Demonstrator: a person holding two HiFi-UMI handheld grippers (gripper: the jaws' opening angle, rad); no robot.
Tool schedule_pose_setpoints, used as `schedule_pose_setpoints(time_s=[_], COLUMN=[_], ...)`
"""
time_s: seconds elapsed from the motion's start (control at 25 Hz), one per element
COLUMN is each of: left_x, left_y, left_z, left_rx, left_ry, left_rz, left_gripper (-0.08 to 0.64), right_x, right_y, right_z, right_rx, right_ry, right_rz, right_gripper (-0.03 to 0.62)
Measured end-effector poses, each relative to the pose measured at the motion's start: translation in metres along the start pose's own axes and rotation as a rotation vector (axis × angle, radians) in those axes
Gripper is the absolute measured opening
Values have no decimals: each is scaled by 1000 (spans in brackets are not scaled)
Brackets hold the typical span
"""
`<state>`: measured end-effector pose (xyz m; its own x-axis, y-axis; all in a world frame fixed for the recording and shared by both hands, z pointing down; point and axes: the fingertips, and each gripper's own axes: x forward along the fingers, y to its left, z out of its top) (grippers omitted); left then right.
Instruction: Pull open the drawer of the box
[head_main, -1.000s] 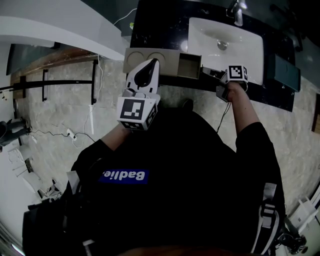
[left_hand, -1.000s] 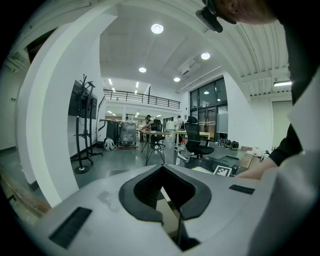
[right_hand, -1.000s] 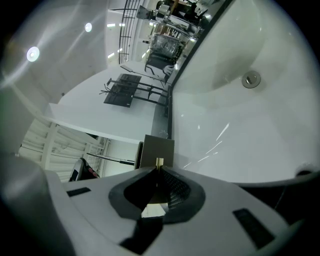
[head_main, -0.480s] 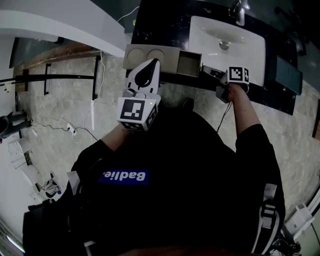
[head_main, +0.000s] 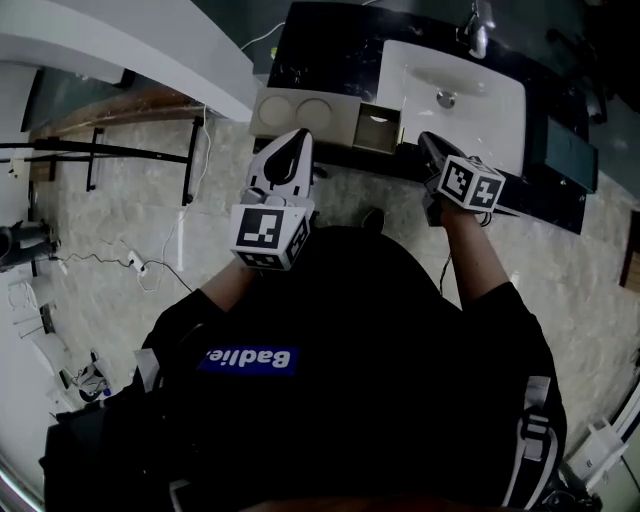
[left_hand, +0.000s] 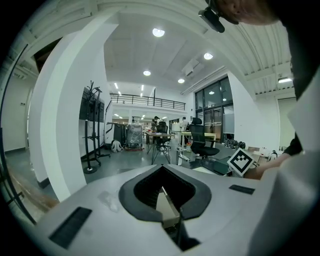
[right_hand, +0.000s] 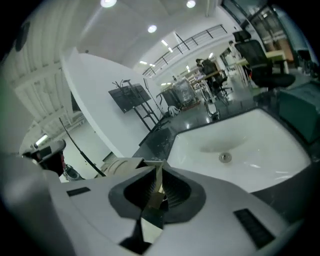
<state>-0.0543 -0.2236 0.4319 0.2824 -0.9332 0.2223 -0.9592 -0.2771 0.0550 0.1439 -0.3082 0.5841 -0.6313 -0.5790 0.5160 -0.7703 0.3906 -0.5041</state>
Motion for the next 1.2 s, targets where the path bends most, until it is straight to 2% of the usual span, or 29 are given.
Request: schedule_pose_setpoints(time_s=[0.16,0.44,0.64,0.76,0.88,1.2], left_x=[-16,-75,-108,-120,-126,-155], left_y=[0,24,50,58,59,47], left_z=[6,-10,-21,-29,-30,-15], left_rx=[14,14,30,-3,-44,-18], left_ry=[-41,-49,-53,-54,-54,-87], left_rz=[-50,-119,-148,-183,-220,-231], left_gripper=[-15,-15,-15,-15,-15,-15], right_x=[-10,-31,-35,-37,-44,-74], right_y=[45,129,200,236,255,275], right_z=[-10,-49,-57,-62,-65,-59], right_rx=[-111,-184,-294,-349,-373,-396], right_ry=[-74,-154,-223,-254,-264,-342], right_rz=[-77,-175,-201,-215,-243,-279], right_gripper=[34,34,34,34,34,34])
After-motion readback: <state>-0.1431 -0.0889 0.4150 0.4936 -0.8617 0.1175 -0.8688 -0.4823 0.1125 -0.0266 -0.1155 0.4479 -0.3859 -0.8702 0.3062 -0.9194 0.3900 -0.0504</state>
